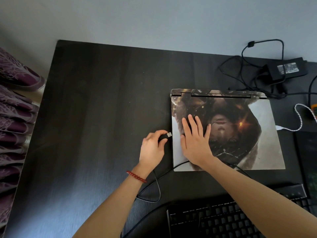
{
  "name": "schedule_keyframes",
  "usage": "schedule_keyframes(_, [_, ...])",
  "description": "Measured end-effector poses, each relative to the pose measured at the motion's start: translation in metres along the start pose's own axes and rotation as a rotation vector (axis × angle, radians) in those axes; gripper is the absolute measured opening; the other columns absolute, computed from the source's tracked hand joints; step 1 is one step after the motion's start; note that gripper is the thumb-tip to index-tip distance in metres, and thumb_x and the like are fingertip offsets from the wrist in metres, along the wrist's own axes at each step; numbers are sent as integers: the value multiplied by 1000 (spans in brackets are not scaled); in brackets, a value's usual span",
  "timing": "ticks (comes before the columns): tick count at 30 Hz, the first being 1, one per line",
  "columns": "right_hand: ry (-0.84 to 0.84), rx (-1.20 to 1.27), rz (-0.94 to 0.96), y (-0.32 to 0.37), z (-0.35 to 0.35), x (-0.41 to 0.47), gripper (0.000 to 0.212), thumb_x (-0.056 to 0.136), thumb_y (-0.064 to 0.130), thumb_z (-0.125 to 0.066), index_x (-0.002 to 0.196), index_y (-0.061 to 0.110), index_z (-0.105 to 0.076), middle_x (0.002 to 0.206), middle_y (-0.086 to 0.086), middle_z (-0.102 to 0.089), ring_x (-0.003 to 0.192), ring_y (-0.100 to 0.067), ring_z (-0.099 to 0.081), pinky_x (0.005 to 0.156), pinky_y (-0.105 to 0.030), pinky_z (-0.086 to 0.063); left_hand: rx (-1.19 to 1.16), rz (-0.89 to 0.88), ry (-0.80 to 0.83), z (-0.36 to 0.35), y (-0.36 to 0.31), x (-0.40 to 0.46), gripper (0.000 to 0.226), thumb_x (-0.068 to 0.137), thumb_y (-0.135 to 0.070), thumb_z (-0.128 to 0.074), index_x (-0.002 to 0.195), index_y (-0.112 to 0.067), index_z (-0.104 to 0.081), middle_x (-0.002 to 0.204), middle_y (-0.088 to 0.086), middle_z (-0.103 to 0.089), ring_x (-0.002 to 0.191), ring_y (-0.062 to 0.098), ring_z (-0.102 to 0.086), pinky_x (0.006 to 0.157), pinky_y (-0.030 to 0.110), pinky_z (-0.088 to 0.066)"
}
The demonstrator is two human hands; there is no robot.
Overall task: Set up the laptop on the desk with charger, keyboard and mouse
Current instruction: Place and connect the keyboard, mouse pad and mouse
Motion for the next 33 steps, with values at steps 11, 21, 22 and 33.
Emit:
schedule_keyframes(11, [-8,-8,-13,0,-1,0,57,91,33,-25,145,15,-26,154,-10,-23,144,-30,-15,111,-62,-6,212,-153,-168,15,-8,5,22,79,-14,-69,100,-20,-72,92,0,-66,96,24,-54,80,30,-21])
schedule_keyframes(21, [-13,1,-7,0,-2,0,58,90,32,-24,145,13,-27,153,-11,-25,143,-31,-17,110,-63,-7,188,-60,-168,10,-3,6,23,84,-19,-65,106,-19,-70,97,3,-65,100,22,-51,82,26,-21])
schedule_keyframes(22, [-14,2,-6,0,-1,0,59,90,33,-21,145,13,-27,154,-11,-25,143,-31,-16,110,-63,-6,198,-56,-170,10,-3,6,23,84,-19,-64,107,-20,-69,97,2,-65,100,21,-51,81,26,-21])
schedule_keyframes(33, [-13,13,-9,0,-1,0,58,89,31,-26,144,13,-28,153,-12,-26,143,-31,-17,109,-63,-7,145,-90,-158,8,-2,0,24,82,-13,-65,105,-20,-70,98,3,-65,99,22,-53,87,25,-18])
Point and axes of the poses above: each hand's wrist, its own x-axis towards the middle knuckle, its own z-axis out of the back of the hand, y = z × x, the point moved 8 cm from there along x, towards the middle knuckle
